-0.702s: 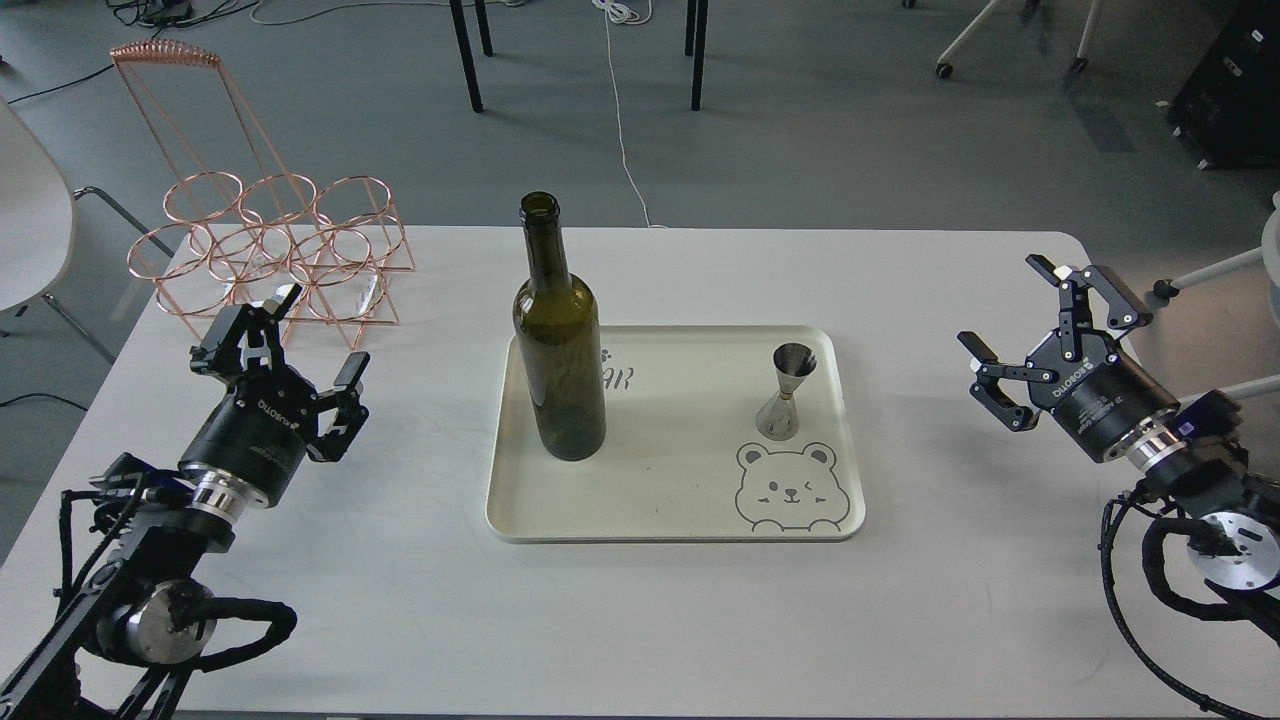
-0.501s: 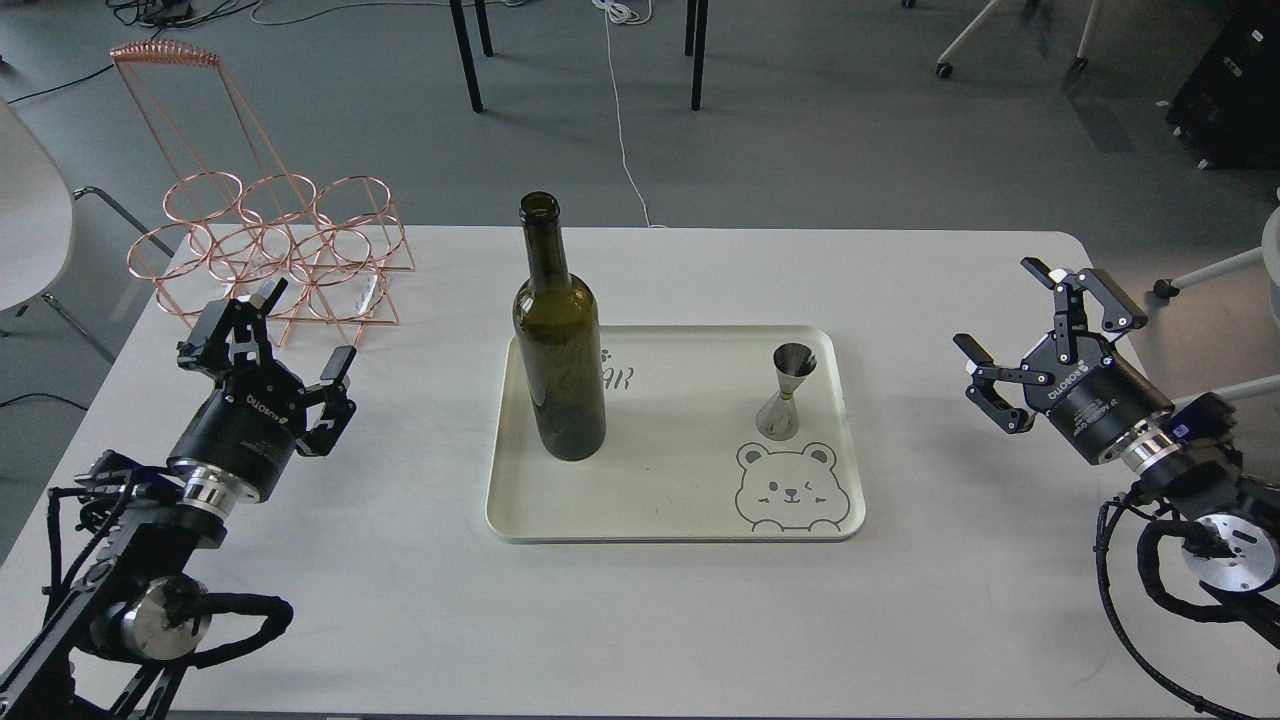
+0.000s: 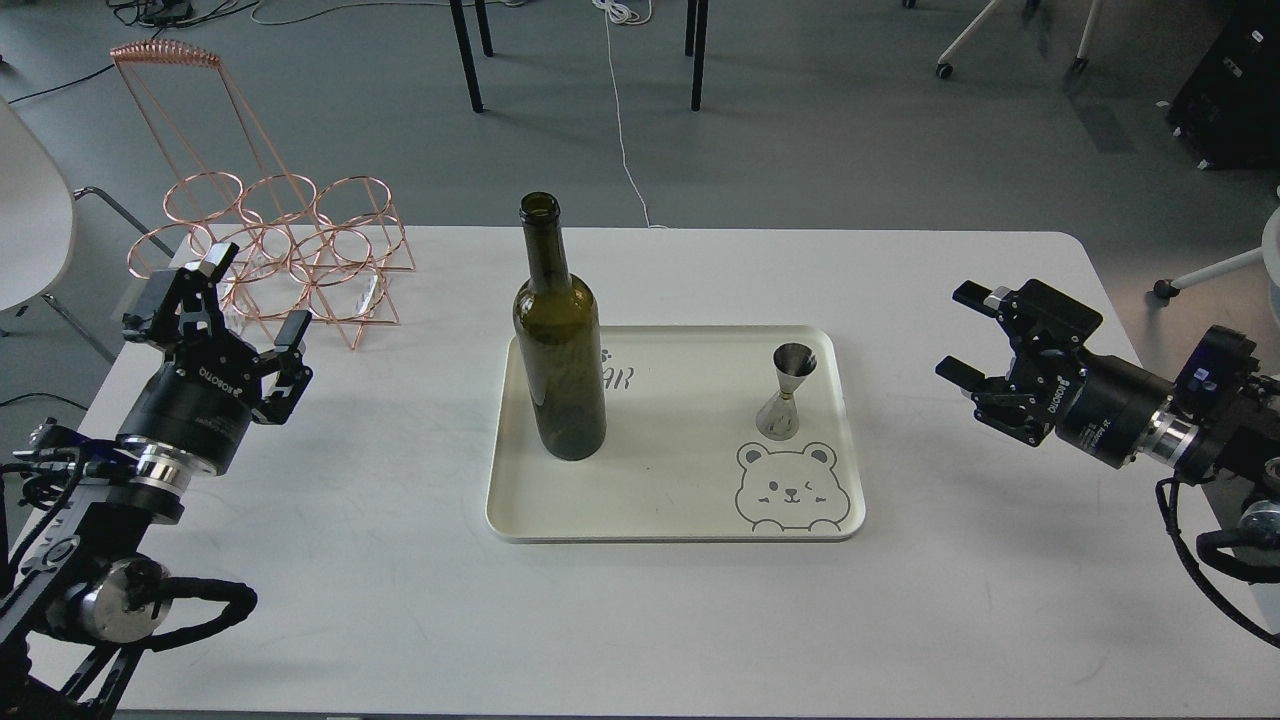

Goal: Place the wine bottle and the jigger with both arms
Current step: 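Move the right gripper toward the metal jigger on the tray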

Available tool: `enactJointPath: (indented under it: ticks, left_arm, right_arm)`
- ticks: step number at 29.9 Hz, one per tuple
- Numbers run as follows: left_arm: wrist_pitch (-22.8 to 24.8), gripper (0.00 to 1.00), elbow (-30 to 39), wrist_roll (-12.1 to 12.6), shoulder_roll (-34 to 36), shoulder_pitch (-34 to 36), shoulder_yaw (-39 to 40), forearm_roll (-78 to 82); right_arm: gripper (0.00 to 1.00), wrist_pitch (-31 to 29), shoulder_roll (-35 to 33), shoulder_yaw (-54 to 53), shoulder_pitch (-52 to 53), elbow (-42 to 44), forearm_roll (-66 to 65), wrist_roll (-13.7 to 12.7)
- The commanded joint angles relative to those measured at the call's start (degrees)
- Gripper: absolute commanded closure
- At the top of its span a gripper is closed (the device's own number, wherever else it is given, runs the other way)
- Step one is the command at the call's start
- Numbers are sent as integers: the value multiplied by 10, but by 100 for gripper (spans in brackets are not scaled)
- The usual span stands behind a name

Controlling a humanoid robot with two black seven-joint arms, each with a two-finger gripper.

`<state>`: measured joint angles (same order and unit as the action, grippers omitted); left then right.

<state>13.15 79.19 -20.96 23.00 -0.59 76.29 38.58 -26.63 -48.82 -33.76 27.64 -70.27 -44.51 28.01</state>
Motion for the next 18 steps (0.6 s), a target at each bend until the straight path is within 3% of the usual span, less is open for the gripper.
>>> enactJointPath:
  ticks: [1, 9, 14, 18]
  left_arm:
    - [3, 2, 4, -15, 8, 1, 0, -3]
    - [3, 2, 34, -18, -29, 0, -1, -3]
    - [-1, 2, 41, -18, -50, -1, -2, 1]
    - [-2, 2, 47, -18, -52, -3, -1, 1]
  right_arm:
    - [1, 113, -29, -2, -1, -54, -162, 0]
    - [1, 470, -8, 65, -8, -50, -515, 0]
    - [1, 546, 74, 96, -8, 28, -593, 0]
    - [1, 546, 161, 97, -8, 123, -674, 0]
